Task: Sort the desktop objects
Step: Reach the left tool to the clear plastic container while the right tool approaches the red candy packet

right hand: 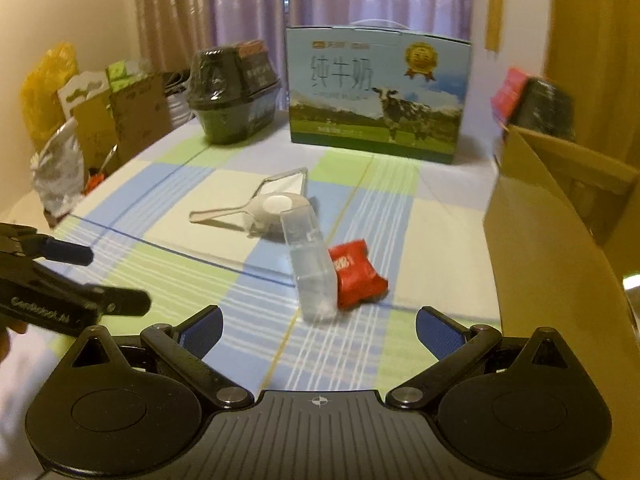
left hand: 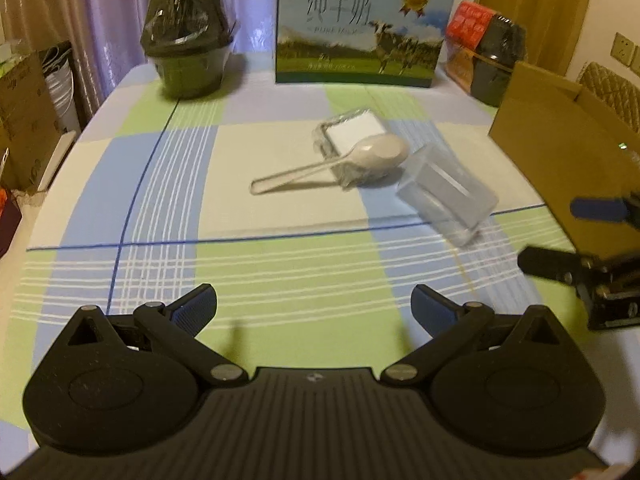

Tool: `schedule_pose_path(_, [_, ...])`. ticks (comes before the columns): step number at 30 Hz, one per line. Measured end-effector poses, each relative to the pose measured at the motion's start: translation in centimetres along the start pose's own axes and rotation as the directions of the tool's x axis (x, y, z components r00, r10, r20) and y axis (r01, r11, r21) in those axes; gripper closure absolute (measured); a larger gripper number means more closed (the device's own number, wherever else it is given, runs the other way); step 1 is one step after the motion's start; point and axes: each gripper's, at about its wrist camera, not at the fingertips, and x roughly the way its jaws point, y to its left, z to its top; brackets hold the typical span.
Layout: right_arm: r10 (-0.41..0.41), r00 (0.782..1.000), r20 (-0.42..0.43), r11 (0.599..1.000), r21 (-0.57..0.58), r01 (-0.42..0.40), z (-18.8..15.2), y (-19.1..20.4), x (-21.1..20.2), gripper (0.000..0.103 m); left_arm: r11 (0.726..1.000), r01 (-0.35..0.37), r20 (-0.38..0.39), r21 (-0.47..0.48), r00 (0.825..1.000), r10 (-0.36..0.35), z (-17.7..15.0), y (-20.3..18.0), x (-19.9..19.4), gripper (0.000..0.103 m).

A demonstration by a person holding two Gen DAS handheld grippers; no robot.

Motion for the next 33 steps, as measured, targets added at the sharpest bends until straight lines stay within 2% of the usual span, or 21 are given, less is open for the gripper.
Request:
schedule_pose_path(4, [-0.005,1.0,0.007,0.999,-0.042,0.005,0.6,-0.6,2.8,0.002,1.0,0.006,0.011,0.01,1.0,-0.006,0.6,0.0,0.5,0.001])
schedule_pose_path(8, [0.002,1.0,0.004,0.998,-0.055,-0.001,1.3,-1.2,5.1,0.002,0.999,0.037,0.02,-0.021,0.999,-0.037,1.4,0.4,0.8,0.001])
schedule_pose_path(14, [0.019,0.999,-0.045,0.998,-0.064,-0.022,1.8,-1.8,8.8,0.003,0.999,0.004,-0.004,-0.039,1.0,-0.004,1.2,1.3,1.6,0.001])
schedule_pose_path(17, [0.042,0.996,-0.077,0.997,-0.059,-0.046,2.0,-2.1,10.3,0.011,0.998,0.017,-0.005,-0.06,1.0,-0.018,1.1,1.6,1.5,0.001])
schedule_pose_path(19, [0.05,0.994,-0.096,0.997,-0.057,-0.056,2.1,-2.2,11.0,0.023,0.998,0.021,-0.004,-0.063,1.0,-0.021,1.2,1.6,1.5,0.001])
schedule_pose_path(20, [0.045,0.994,-0.096,0.997,-0.061,-0.051,2.1,-2.1,11.1,0.026,0.998,0.021,-0.003,-0.059,1.0,-0.021,1.2,1.5,1.5,0.001])
schedule_pose_path(21, [0.041,0.995,-0.096,0.997,-0.064,-0.047,2.1,-2.0,10.9,0.035,0.998,0.021,-0.003,-0.056,1.0,-0.021,1.2,1.5,1.4,0.001])
schedule_pose_path(23, [0.032,0.994,-0.108,0.997,-0.066,-0.04,2.0,-1.6,10.4,0.037,0.998,0.02,-0.001,-0.055,1.0,-0.02,1.2,1.5,1.3,0.001])
schedule_pose_path(25, [0.029,0.994,-0.108,0.997,-0.068,-0.036,1.6,-0.9,9.4,0.043,0.998,0.022,0.001,-0.062,1.0,-0.022,1.3,1.6,1.2,0.001])
schedule_pose_path(33, [0.04,0.987,-0.152,0.999,0.031,-0.036,-1.4,4.0,4.8,0.044,0.994,0.033,0.024,-0.102,0.999,-0.031,1.6,2.4,-0.2,0.001])
